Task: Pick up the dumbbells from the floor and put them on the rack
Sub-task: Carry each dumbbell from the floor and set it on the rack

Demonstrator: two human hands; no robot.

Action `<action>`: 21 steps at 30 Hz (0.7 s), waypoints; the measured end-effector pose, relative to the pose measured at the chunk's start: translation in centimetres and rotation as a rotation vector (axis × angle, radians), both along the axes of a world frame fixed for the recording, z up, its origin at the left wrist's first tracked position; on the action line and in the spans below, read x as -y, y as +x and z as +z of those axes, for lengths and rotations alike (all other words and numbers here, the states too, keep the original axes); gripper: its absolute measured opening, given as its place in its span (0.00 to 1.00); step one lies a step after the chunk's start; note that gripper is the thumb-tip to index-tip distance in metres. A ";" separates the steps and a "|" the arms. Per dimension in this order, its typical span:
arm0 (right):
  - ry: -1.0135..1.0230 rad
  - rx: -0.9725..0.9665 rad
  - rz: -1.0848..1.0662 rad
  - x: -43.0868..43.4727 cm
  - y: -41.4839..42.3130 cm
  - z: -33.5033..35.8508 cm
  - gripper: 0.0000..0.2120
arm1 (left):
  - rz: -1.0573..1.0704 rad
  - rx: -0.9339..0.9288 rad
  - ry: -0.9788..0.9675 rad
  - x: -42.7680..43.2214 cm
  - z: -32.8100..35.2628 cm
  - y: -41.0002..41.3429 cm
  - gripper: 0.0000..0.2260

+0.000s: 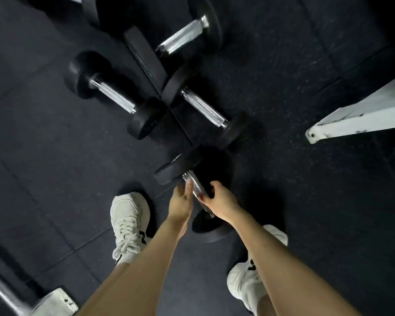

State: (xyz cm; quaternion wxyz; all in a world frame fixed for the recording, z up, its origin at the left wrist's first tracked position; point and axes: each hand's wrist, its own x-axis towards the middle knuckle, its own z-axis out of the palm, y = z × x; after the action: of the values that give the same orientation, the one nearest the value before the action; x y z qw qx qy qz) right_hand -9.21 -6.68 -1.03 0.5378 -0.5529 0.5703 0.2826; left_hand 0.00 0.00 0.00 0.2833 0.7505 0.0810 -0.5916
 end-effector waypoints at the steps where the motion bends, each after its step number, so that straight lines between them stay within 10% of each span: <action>1: 0.053 0.000 0.028 0.0 0.1 -1.3 0.33 | 0.041 -0.020 -0.008 0.3 -1.1 0.0 0.26; 11: 0.296 0.051 0.028 -0.3 -0.8 -5.5 0.12 | 0.426 -0.100 -0.089 1.4 -5.4 -0.9 0.09; 21: 0.296 0.034 -0.115 -1.1 -2.3 6.7 0.11 | 0.319 -0.162 -0.128 0.5 5.2 -2.2 0.07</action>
State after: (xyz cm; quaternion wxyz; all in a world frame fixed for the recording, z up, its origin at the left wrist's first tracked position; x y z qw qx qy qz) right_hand -11.47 -5.53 5.66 0.6384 -0.4385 0.5439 0.3230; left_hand -2.24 -0.55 5.20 0.4130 0.6585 0.1837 -0.6017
